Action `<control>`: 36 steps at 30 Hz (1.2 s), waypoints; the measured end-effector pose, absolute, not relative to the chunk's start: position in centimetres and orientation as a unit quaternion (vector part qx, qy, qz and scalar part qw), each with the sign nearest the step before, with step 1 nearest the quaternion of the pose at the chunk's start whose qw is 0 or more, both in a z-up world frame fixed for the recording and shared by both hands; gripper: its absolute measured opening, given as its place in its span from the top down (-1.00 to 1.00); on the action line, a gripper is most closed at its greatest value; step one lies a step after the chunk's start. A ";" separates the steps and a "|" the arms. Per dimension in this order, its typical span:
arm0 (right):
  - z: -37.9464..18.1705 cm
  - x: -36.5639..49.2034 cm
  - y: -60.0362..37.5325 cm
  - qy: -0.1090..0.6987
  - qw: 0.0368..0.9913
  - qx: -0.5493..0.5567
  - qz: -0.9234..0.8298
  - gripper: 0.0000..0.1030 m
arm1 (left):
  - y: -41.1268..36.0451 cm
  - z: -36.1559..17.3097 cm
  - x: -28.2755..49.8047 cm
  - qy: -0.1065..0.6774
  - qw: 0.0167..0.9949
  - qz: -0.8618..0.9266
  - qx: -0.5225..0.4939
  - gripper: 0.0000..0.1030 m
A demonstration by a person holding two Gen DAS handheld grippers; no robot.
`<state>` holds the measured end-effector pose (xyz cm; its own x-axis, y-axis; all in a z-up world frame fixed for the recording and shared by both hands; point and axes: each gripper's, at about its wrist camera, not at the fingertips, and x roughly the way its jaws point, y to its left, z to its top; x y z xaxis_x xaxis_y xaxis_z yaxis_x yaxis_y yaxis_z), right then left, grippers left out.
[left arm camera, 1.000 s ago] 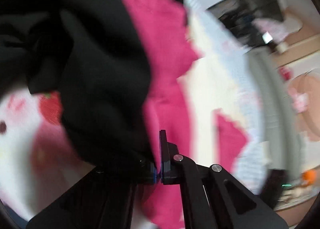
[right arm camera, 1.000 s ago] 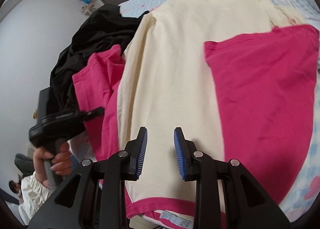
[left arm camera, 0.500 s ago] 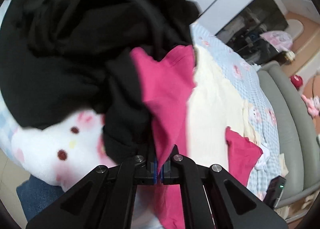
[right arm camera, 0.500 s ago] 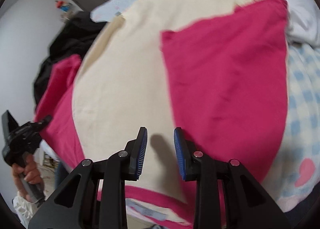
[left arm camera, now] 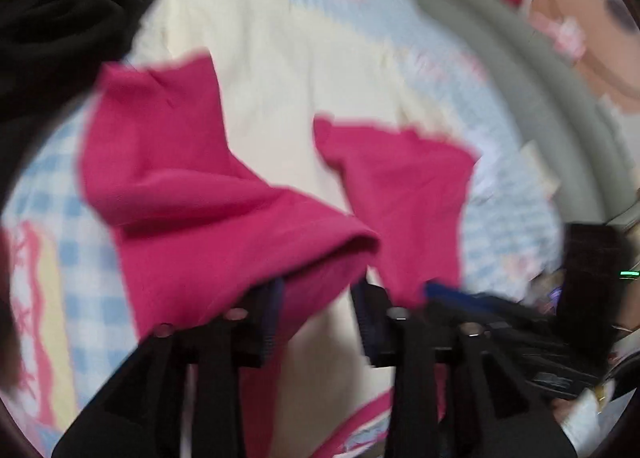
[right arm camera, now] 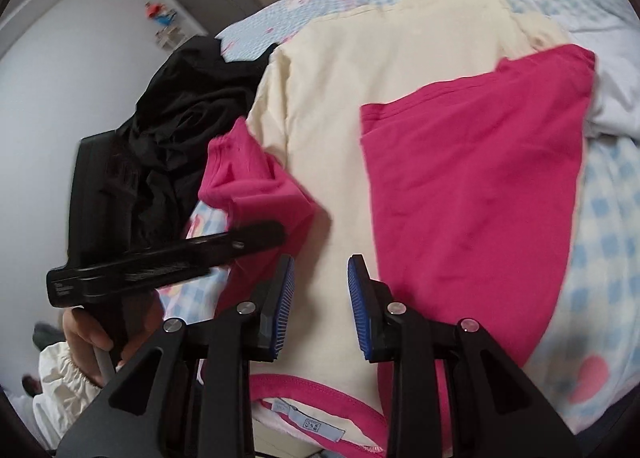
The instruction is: Fold clothes
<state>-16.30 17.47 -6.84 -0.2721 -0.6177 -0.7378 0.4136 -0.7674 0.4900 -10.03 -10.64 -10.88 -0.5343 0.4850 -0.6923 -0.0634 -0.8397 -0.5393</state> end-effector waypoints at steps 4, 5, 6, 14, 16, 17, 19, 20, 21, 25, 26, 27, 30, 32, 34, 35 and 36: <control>-7.2 -15.9 13.5 -0.034 0.376 0.510 -0.773 0.29 | -12.9 -9.9 -10.2 -0.253 0.122 0.859 -0.427 0.20; -7.1 -15.9 12.7 -0.035 0.387 0.504 -0.771 0.16 | -13.4 -10.0 -10.5 -0.258 0.112 0.858 -0.430 0.20; -6.9 -15.8 11.9 -0.037 0.398 0.498 -0.769 0.01 | -13.9 -10.2 -10.8 -0.262 0.102 0.857 -0.432 0.20; -10.0 -18.9 7.9 0.017 0.342 0.520 -0.783 0.09 | -14.9 -16.1 -15.8 -0.347 0.116 0.800 -0.476 -0.18; -9.5 -19.0 8.7 0.001 0.341 0.512 -0.789 0.09 | -13.1 -16.3 -16.8 -0.321 0.108 0.810 -0.479 0.35; -9.4 -19.1 9.2 0.006 0.334 0.508 -0.794 0.09 | -12.3 -15.8 -17.2 -0.306 0.108 0.817 -0.477 0.58; -9.1 -19.4 10.0 0.016 0.320 0.503 -0.803 0.09 | -11.2 -14.3 -17.5 -0.292 0.122 0.825 -0.468 0.70; -9.1 -19.6 10.3 0.018 0.312 0.503 -0.806 0.09 | -10.8 -13.2 -17.9 -0.294 0.140 0.828 -0.456 0.70; -9.0 -19.9 10.8 0.014 0.304 0.500 -0.811 0.10 | -10.3 -12.0 -18.4 -0.296 0.160 0.832 -0.441 0.70; -8.0 -20.7 14.1 -0.032 0.238 0.478 -0.845 0.10 | -6.2 -7.8 -21.8 -0.288 0.246 0.827 -0.416 0.58; -8.0 -20.9 14.7 -0.035 0.214 0.477 -0.852 0.09 | -4.9 -6.9 -22.3 -0.276 0.267 0.826 -0.413 0.48; -8.1 -21.1 15.4 -0.038 0.189 0.475 -0.859 0.09 | -4.1 -6.1 -22.3 -0.260 0.280 0.830 -0.406 0.18; -7.6 -20.6 17.7 -0.084 0.178 0.464 -0.864 0.09 | -5.1 -5.6 -20.6 -0.239 0.239 0.862 -0.377 -0.01; -7.2 -20.2 18.1 -0.096 0.195 0.459 -0.862 0.09 | -7.2 -7.5 -20.3 -0.241 0.170 0.867 -0.403 0.00; -7.5 -20.4 17.7 -0.100 0.225 0.471 -0.847 0.09 | -9.4 -10.0 -20.5 -0.249 0.115 0.858 -0.435 0.03; -7.8 -20.4 17.6 -0.104 0.243 0.479 -0.837 0.09 | -10.3 -11.0 -20.6 -0.250 0.093 0.855 -0.444 0.03; -8.2 -20.3 17.1 -0.105 0.257 0.487 -0.828 0.09 | -11.2 -11.7 -20.8 -0.249 0.072 0.855 -0.449 0.04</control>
